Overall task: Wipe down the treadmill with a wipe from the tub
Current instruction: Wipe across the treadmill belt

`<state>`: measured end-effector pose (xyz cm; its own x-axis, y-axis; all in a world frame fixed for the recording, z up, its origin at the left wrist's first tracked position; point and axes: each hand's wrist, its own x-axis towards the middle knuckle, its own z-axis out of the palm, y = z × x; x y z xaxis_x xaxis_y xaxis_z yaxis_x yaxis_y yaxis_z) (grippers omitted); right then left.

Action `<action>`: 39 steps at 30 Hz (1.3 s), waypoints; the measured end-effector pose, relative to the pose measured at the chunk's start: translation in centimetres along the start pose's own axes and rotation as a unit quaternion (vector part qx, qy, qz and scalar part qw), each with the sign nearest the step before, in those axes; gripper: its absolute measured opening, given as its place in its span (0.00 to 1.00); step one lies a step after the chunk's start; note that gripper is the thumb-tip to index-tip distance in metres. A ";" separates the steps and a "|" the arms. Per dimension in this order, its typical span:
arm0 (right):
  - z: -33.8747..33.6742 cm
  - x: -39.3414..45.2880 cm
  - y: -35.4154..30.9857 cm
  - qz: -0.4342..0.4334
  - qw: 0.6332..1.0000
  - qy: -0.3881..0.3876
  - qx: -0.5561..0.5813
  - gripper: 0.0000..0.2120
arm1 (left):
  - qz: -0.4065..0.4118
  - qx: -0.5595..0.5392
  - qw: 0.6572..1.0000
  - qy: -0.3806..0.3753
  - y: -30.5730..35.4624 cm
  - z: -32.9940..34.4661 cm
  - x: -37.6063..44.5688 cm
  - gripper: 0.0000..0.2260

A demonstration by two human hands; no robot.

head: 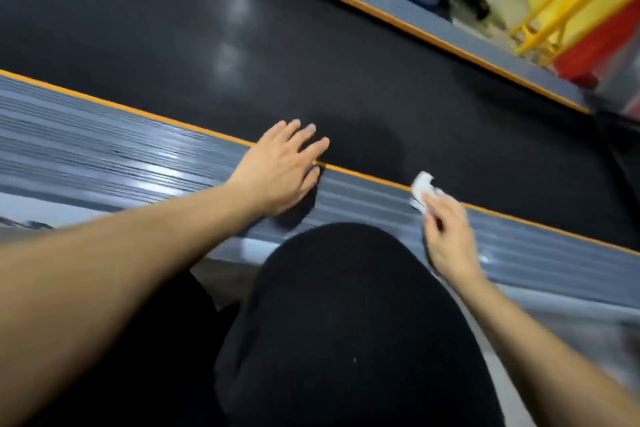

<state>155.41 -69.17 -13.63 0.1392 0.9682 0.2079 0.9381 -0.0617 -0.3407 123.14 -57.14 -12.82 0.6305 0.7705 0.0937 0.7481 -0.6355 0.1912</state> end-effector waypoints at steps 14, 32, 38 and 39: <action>0.9 0.9 -0.9 -0.034 0.995 -0.079 0.053 0.22 | 0.007 -0.020 0.999 -0.039 7.0 4.5 4.7 0.35; -7.8 -3.5 8.0 -0.019 0.972 -0.162 -0.168 0.21 | -0.100 0.052 0.989 -0.092 11.3 2.9 6.1 0.27; -9.9 -3.0 12.9 -0.090 0.980 -0.153 -0.093 0.19 | -0.026 0.048 0.997 -0.063 21.4 5.2 9.8 0.22; -10.4 -2.9 14.5 -0.093 0.981 -0.141 -0.093 0.19 | -0.001 0.042 0.997 -0.058 23.4 5.7 10.6 0.23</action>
<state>171.86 -75.36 -9.64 -0.1085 0.9939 -0.0197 0.9843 0.1046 -0.1421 148.46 -64.11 -12.91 0.6453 0.7636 -0.0215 0.7608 -0.6399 0.1082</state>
